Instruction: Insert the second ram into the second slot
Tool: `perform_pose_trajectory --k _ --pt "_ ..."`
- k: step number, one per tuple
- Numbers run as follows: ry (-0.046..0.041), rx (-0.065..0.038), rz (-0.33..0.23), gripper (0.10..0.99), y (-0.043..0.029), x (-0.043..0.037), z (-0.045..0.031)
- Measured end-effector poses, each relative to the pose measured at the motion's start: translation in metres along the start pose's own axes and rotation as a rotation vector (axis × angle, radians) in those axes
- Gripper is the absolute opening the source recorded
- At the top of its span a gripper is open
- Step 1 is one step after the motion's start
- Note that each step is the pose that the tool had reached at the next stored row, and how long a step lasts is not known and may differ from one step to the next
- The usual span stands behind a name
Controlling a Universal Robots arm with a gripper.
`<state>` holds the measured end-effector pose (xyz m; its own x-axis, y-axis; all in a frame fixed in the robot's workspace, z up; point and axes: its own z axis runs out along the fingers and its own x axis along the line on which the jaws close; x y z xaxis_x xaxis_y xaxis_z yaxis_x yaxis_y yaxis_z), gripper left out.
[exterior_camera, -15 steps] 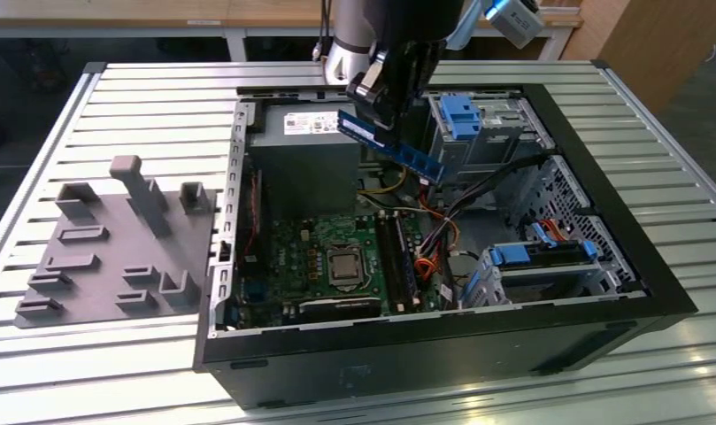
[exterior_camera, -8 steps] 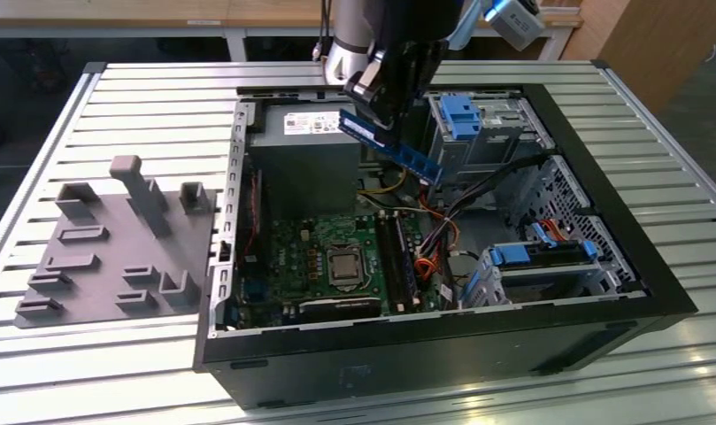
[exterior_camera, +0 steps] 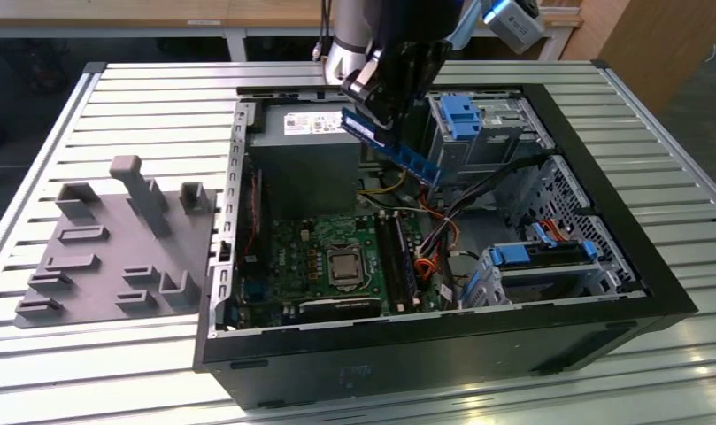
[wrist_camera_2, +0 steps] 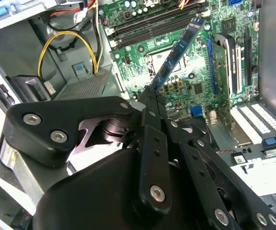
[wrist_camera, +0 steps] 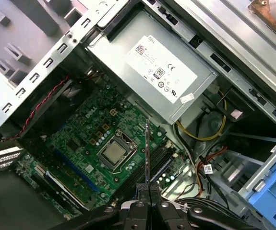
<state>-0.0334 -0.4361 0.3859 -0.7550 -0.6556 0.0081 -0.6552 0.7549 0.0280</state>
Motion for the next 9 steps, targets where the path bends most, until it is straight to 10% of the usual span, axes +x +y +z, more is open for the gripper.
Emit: perform_pose_trajectory --k 9 --pt "-0.0005 0.001 0.062 0.118 0.0000 0.0000 0.0001"
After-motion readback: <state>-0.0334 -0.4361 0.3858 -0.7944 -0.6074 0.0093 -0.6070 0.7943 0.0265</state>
